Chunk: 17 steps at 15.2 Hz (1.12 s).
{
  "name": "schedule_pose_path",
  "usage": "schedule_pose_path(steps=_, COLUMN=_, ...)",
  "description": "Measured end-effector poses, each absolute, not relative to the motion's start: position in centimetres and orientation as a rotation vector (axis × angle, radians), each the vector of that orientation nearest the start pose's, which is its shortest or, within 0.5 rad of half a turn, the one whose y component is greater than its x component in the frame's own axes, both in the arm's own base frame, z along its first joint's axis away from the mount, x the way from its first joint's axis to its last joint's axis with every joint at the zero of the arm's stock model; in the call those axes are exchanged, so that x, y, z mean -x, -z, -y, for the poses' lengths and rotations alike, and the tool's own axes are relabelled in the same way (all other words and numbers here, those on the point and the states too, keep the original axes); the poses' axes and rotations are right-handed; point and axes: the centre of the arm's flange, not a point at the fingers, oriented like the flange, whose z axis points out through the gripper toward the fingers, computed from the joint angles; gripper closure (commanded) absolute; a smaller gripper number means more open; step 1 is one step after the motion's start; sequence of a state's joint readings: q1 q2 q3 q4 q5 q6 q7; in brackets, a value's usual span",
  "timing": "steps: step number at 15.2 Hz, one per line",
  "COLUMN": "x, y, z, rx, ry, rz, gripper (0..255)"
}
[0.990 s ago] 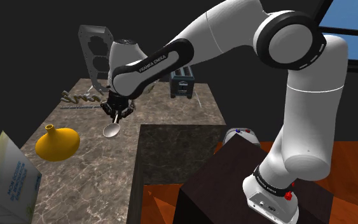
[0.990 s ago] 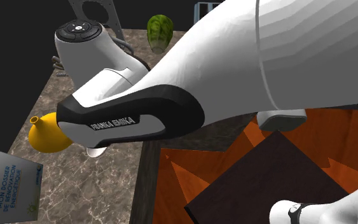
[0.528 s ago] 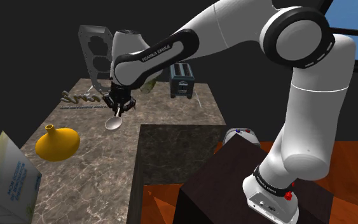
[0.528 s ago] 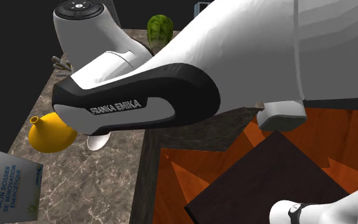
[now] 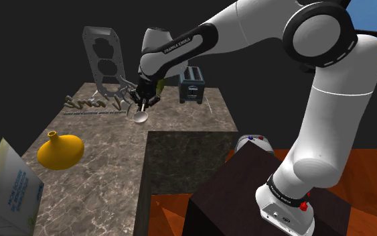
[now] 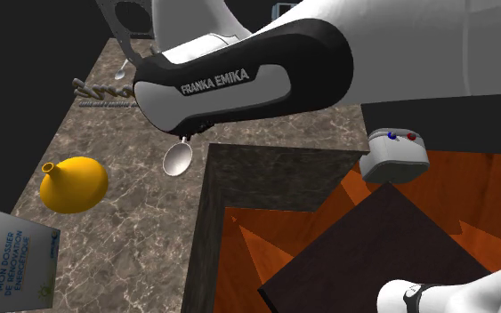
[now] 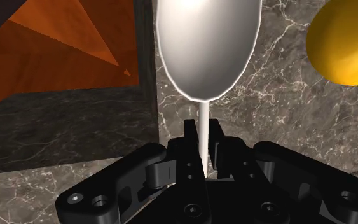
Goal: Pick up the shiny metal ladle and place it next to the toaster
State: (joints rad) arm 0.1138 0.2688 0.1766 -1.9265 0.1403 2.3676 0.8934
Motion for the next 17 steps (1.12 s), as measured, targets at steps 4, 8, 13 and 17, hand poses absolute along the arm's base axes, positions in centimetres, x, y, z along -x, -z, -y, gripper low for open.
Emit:
schedule_pose_path(steps=4, x=-61.3, y=-36.8, z=-12.5, rx=2.736, ry=0.088, rz=-1.008, gripper=255)
schedule_pose_path(steps=8, x=-62.0, y=-36.9, z=-7.4, rx=2.737, ry=0.087, rz=-1.007, gripper=255)
schedule_pose_path(steps=13, x=-63.1, y=-36.9, z=-0.9, rx=2.737, ry=0.087, rz=-1.007, gripper=255)
schedule_pose_path(steps=17, x=-63.9, y=-37.2, z=4.7, rx=2.737, ry=0.088, rz=-1.008, gripper=255)
